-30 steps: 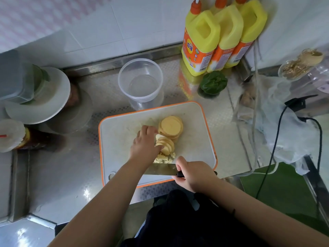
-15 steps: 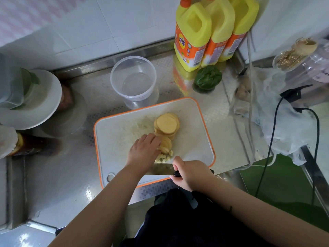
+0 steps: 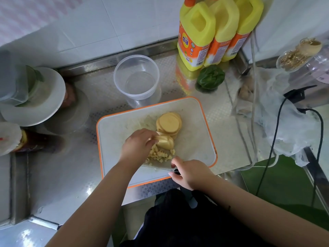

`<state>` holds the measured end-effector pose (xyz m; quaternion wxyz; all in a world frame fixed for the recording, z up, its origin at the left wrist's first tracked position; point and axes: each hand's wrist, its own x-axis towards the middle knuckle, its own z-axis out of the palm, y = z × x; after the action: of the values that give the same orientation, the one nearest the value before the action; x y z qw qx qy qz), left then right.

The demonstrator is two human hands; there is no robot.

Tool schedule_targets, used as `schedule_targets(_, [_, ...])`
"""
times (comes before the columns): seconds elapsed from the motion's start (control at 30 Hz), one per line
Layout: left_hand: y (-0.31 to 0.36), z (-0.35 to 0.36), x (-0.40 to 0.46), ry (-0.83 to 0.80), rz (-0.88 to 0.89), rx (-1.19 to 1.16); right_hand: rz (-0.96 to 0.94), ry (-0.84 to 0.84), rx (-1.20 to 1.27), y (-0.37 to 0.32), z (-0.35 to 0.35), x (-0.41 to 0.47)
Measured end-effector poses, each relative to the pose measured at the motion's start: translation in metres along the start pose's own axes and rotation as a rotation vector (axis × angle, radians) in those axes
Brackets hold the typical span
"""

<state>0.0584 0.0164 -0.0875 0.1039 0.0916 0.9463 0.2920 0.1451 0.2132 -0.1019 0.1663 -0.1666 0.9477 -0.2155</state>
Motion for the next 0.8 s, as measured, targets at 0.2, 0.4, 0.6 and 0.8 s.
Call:
schedule_targets(0.2, [-0.010, -0.031, -0.007, 0.168, -0.189, -0.319, 0.018, -0.041, 0.012, 0.003, -0.011, 0.009])
schedule_targets(0.4, [-0.042, -0.042, -0.009, 0.228, -0.446, -0.390, -0.020, -0.070, -0.034, 0.001, -0.019, 0.015])
schedule_targets(0.6, [-0.080, -0.030, -0.008, 0.054, -0.568, -0.226, -0.045, -0.055, -0.040, 0.005, -0.017, 0.012])
schedule_targets(0.8, [-0.047, -0.026, 0.006, -0.019, -0.338, 0.073, -0.001, -0.078, -0.027, 0.019, -0.027, 0.004])
